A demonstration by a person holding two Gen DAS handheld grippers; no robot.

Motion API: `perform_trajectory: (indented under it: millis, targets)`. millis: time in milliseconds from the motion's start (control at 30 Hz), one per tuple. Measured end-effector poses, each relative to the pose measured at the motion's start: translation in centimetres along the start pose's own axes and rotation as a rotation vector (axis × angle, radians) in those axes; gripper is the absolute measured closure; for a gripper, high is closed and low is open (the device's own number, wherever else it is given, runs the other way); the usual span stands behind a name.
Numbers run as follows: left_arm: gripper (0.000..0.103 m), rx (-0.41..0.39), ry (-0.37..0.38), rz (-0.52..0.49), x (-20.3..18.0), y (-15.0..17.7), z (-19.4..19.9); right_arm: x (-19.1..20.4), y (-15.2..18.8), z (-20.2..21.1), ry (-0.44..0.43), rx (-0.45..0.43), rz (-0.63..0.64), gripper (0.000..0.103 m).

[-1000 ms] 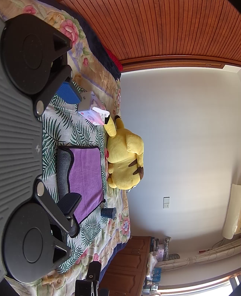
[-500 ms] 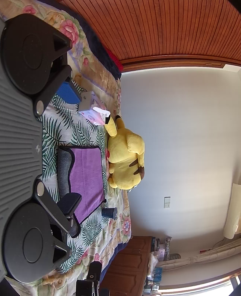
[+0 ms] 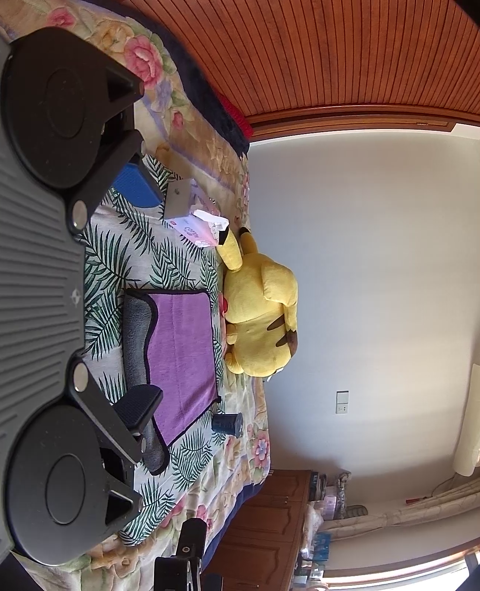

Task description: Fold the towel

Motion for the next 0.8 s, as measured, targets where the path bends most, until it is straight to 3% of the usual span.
perform_trajectory:
  millis: [567, 800]
  targets:
    - [0.018, 0.065, 0.049, -0.040, -1.0, 0.8, -2.6, 0.3, 1.2, -2.7, -0.037, 0.064, 0.000, 0.000]
    - [0.018, 0.061, 0.037, -0.039, -0.8, 0.2, -4.0, 0.2, 1.7, -4.3, -0.045, 0.097, -0.001, 0.000]
Point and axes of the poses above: each gripper's, at about its wrist camera, not at the fingertips, and z roughly against the way its jaws point, x to its left, y to its underside, the point moved 10 cm from there along -z, roughly the way its jaws point, and after that the axes turned 11 degrees about -x, right-handed, at the moved point
